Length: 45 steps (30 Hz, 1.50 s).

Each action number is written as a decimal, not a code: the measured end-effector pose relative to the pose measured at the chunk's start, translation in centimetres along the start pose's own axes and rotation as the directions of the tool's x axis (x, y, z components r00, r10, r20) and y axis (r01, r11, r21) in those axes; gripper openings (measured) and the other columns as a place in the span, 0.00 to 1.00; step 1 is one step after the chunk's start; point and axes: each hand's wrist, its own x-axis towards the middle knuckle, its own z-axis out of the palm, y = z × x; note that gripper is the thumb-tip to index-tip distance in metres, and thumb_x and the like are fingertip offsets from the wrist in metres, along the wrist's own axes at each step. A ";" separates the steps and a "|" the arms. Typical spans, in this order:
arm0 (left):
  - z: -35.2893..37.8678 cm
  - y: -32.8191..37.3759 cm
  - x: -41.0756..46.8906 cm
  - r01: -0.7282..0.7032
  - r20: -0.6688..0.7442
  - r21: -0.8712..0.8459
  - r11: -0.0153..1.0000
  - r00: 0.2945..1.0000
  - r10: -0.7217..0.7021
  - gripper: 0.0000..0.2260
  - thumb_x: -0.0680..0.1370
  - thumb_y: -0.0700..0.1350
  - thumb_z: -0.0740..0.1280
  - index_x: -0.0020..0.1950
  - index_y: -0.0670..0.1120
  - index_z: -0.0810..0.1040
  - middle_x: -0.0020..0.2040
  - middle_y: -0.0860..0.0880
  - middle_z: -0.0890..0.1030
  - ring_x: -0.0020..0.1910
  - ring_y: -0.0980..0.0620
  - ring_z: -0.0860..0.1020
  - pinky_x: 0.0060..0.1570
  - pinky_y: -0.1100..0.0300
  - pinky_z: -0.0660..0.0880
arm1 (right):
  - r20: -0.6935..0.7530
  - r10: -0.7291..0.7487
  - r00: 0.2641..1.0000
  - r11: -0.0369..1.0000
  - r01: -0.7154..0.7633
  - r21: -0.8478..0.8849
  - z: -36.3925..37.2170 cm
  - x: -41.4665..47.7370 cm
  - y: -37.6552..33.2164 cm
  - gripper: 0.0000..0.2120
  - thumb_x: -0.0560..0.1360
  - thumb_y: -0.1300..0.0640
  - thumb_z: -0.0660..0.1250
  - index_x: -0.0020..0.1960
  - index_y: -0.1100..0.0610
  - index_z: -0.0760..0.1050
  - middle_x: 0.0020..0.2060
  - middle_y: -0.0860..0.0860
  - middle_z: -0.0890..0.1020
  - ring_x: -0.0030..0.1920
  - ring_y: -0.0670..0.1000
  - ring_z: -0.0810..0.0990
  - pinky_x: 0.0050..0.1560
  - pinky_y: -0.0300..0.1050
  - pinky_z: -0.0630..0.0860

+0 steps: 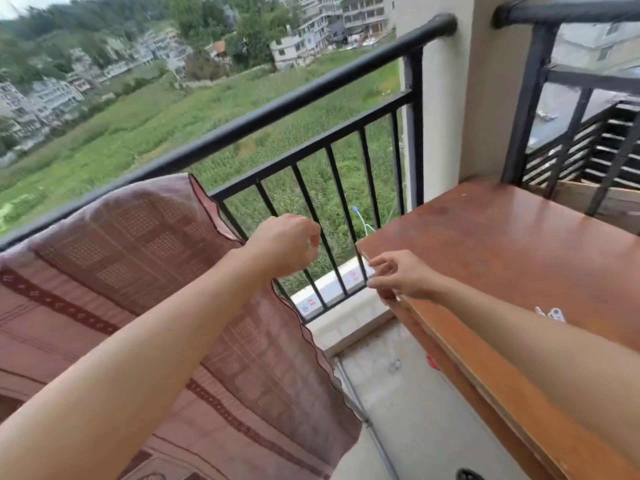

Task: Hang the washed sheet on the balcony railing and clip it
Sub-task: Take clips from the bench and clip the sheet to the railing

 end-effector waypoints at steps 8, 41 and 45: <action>10.3 11.5 4.6 -0.224 0.113 -0.195 0.955 0.962 0.248 0.08 0.76 0.49 0.65 0.51 0.49 0.79 0.50 0.50 0.80 0.51 0.47 0.77 0.45 0.56 0.75 | -0.382 0.438 0.814 0.831 -0.529 -0.173 -8.0 -12.1 15.8 0.13 0.71 0.53 0.73 0.54 0.54 0.80 0.45 0.49 0.81 0.45 0.51 0.80 0.46 0.44 0.76; 20.4 3.2 3.1 -0.087 0.584 0.364 0.927 0.797 -0.155 0.13 0.75 0.52 0.66 0.58 0.51 0.77 0.58 0.49 0.76 0.60 0.45 0.73 0.60 0.50 0.68 | -0.317 0.282 0.906 0.864 -0.383 -0.326 -4.9 -3.6 22.7 0.13 0.73 0.44 0.69 0.47 0.49 0.69 0.41 0.50 0.80 0.45 0.59 0.80 0.37 0.46 0.67; 20.0 1.6 1.5 -0.070 0.579 0.375 0.924 0.796 -0.175 0.12 0.73 0.39 0.66 0.56 0.47 0.77 0.56 0.47 0.80 0.56 0.45 0.79 0.48 0.55 0.72 | -0.230 0.269 0.935 0.904 -0.327 -0.275 0.7 -3.2 18.9 0.14 0.70 0.42 0.71 0.46 0.47 0.71 0.41 0.46 0.78 0.44 0.56 0.79 0.40 0.48 0.71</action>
